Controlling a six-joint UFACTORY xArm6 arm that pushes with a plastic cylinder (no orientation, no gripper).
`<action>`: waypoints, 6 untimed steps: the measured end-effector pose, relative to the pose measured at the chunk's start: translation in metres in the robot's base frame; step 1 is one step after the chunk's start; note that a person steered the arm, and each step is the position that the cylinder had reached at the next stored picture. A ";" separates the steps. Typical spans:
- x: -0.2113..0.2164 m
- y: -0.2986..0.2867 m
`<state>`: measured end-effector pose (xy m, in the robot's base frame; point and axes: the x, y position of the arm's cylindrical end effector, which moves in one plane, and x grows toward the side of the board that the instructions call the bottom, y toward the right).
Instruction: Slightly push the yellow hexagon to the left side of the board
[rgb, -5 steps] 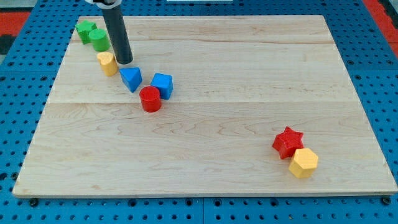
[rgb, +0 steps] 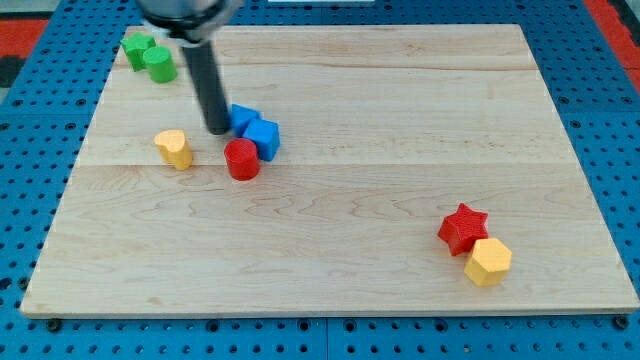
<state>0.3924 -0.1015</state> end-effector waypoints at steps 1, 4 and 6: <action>0.039 0.029; 0.017 -0.063; 0.016 -0.114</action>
